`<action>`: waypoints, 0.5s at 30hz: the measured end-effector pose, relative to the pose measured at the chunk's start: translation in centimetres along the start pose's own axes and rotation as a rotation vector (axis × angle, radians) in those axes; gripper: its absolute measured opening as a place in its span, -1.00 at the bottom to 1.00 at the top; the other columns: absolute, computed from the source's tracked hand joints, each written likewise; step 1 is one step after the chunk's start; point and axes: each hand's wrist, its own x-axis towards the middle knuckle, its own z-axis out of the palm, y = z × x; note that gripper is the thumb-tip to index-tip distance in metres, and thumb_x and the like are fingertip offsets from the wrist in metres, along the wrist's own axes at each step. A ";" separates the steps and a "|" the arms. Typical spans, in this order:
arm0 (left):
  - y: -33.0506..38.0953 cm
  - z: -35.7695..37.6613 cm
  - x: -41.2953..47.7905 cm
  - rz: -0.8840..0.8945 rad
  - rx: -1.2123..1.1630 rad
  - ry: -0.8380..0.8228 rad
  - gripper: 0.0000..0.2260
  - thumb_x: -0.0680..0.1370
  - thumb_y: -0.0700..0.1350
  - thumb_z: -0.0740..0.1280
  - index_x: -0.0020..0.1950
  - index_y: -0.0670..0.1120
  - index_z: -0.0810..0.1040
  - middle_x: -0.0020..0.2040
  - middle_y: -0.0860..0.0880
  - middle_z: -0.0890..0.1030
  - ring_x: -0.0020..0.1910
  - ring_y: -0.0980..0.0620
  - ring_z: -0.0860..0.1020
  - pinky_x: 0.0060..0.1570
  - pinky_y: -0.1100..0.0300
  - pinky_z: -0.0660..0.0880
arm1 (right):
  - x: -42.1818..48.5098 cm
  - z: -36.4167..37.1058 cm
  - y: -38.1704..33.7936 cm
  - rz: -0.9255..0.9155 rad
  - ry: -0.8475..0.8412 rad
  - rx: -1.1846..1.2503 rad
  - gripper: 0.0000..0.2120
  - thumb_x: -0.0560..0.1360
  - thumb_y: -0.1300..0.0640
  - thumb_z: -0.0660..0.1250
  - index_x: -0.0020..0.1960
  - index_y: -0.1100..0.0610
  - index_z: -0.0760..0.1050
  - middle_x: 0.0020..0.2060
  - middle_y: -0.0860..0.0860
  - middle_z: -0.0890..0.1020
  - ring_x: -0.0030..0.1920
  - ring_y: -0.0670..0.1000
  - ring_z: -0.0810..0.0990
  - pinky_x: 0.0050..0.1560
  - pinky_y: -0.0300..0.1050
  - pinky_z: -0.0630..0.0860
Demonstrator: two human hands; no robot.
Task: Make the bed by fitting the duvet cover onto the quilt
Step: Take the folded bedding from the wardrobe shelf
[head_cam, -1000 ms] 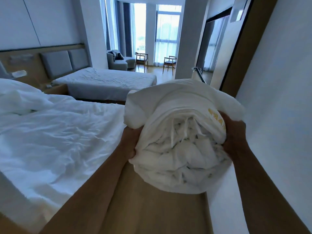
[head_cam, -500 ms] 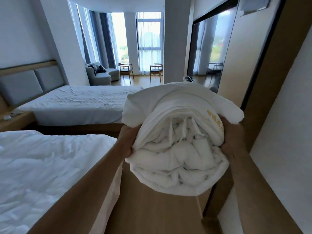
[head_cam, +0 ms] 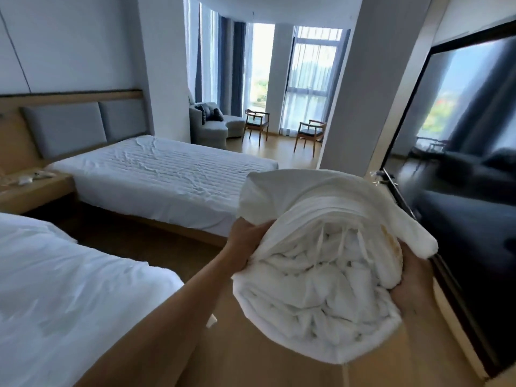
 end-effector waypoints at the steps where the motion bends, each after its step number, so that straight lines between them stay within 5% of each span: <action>1: -0.7 0.6 4.5 -0.007 0.011 0.016 -0.34 0.09 0.36 0.52 0.09 0.05 0.66 -0.04 0.10 0.72 0.03 0.05 0.66 0.19 -0.02 0.58 | 3.9 1.7 0.7 -0.002 0.018 -0.016 -0.59 0.29 -0.07 0.61 0.08 0.03 0.66 0.05 0.10 0.68 0.07 0.14 0.65 0.02 0.10 0.60; 5: -3.1 3.0 21.3 -0.041 -0.023 0.032 -0.20 0.12 0.31 0.52 0.27 -0.08 0.62 0.11 -0.04 0.70 0.13 -0.07 0.64 0.21 -0.04 0.57 | 18.7 8.3 2.8 -0.036 0.068 -0.072 -0.80 0.37 -0.02 0.56 -0.07 0.03 0.68 -0.14 0.02 0.72 -0.18 0.01 0.70 -0.32 -0.11 0.60; 10: -3.8 6.2 40.3 -0.087 -0.003 0.011 -0.44 0.27 0.16 0.56 0.20 -0.07 0.66 0.04 -0.01 0.72 0.04 -0.03 0.67 0.15 -0.05 0.59 | 37.0 15.3 4.1 0.010 0.105 -0.081 -0.69 0.37 0.02 0.58 0.05 0.09 0.66 -0.09 0.07 0.74 -0.15 0.06 0.72 -0.25 -0.06 0.63; 13: -4.5 8.4 51.6 -0.100 -0.003 0.027 -0.64 0.37 0.08 0.59 0.09 -0.04 0.69 -0.07 0.04 0.74 -0.05 0.03 0.69 -0.11 0.15 0.61 | 48.3 19.2 5.4 0.014 0.095 -0.060 -0.66 0.31 0.01 0.60 0.04 0.08 0.67 -0.05 0.09 0.73 -0.09 0.09 0.71 -0.22 -0.05 0.64; 15: -5.1 10.1 58.9 -0.083 -0.005 0.036 -0.59 0.30 0.13 0.60 0.05 -0.05 0.70 -0.10 0.07 0.74 -0.08 0.07 0.70 -0.17 0.22 0.59 | 56.4 21.6 6.7 0.012 0.062 -0.056 -0.50 0.21 -0.03 0.62 0.09 0.12 0.66 -0.01 0.11 0.73 -0.05 0.10 0.71 -0.18 -0.03 0.64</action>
